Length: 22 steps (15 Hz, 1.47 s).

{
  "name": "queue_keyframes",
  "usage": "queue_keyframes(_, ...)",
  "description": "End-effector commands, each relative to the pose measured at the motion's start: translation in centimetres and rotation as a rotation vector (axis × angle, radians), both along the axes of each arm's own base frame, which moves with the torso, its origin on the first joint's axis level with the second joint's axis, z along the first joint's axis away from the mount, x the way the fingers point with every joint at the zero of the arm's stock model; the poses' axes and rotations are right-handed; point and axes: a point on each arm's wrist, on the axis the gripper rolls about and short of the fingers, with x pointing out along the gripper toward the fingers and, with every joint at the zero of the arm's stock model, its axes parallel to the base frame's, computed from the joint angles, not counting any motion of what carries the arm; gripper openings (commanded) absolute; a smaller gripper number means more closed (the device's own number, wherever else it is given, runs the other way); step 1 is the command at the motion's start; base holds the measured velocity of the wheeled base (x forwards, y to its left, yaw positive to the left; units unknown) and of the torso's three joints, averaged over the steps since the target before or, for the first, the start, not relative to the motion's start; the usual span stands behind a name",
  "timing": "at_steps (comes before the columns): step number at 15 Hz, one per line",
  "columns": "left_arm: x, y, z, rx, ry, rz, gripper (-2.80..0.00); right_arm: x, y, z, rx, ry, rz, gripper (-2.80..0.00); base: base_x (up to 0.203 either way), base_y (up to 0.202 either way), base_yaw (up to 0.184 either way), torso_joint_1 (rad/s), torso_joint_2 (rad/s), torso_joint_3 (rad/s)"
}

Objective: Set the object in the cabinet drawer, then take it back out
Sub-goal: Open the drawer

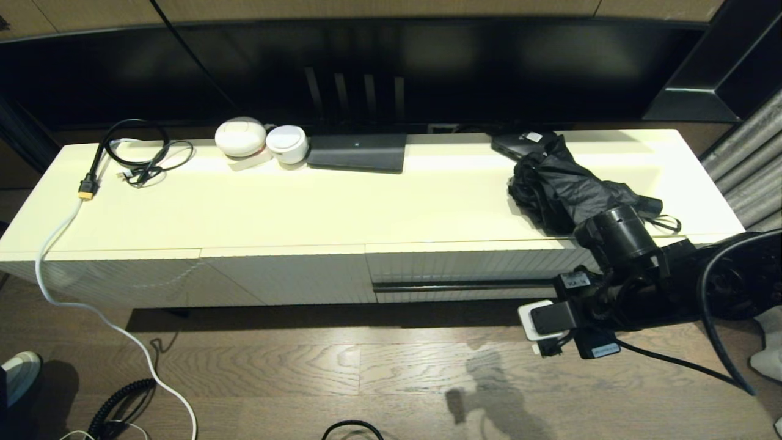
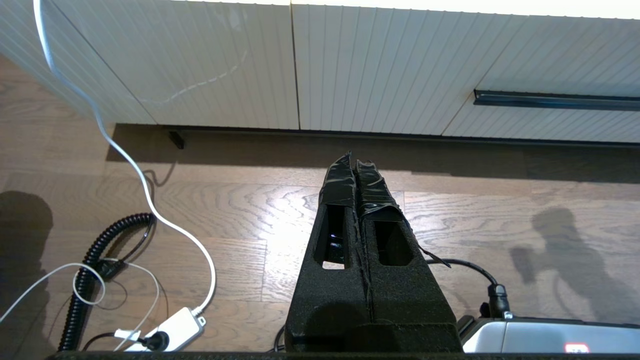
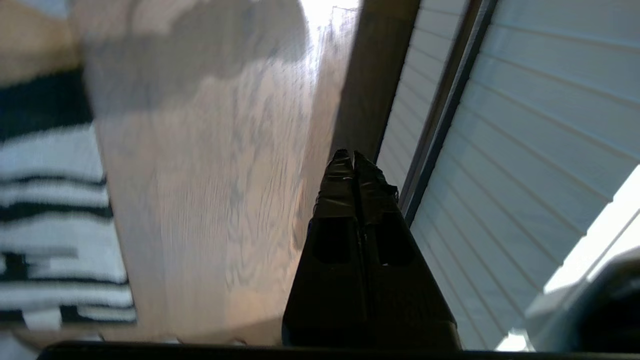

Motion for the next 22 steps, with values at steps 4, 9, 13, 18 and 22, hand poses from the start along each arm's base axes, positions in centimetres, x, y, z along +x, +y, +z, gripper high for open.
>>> queue_keyframes(4, 0.0, 0.0, 0.0, -0.001, 0.000, 0.001, -2.80, 1.6, 0.6, -2.8, 0.008, 0.051, 0.006, 0.00, 0.000, 0.000, 0.000, 0.000, 0.00, 0.000)
queue_keyframes(9, 0.0, 0.0, 0.0, -0.001, 0.000, 0.001, -2.80, 2.3, 0.0, -3.8, 0.013, 0.089, 0.043, 0.00, 0.000, 0.000, 0.000, 0.000, 0.00, 0.000)
queue_keyframes(13, 0.0, 0.0, 0.0, -0.001, 0.000, 0.001, -2.80, 3.4, 0.0, -5.0, -0.022, 0.134, 0.060, 0.00, 0.000, 0.000, 0.000, 0.000, 0.00, 0.000)
queue_keyframes(18, 0.0, 0.0, 0.0, -0.001, 0.000, 0.001, -2.80, 6.1, 0.5, -6.2, -0.013, 0.125, 0.034, 0.00, 0.000, 0.000, 0.000, 0.000, 0.00, 0.000)
queue_keyframes(22, 0.0, 0.0, 0.0, -0.001, 0.000, 0.001, -2.80, 7.9, 0.6, -6.8, 0.022, 0.119, -0.019, 0.00, 0.000, 0.000, 0.000, 0.000, 0.00, 0.000)
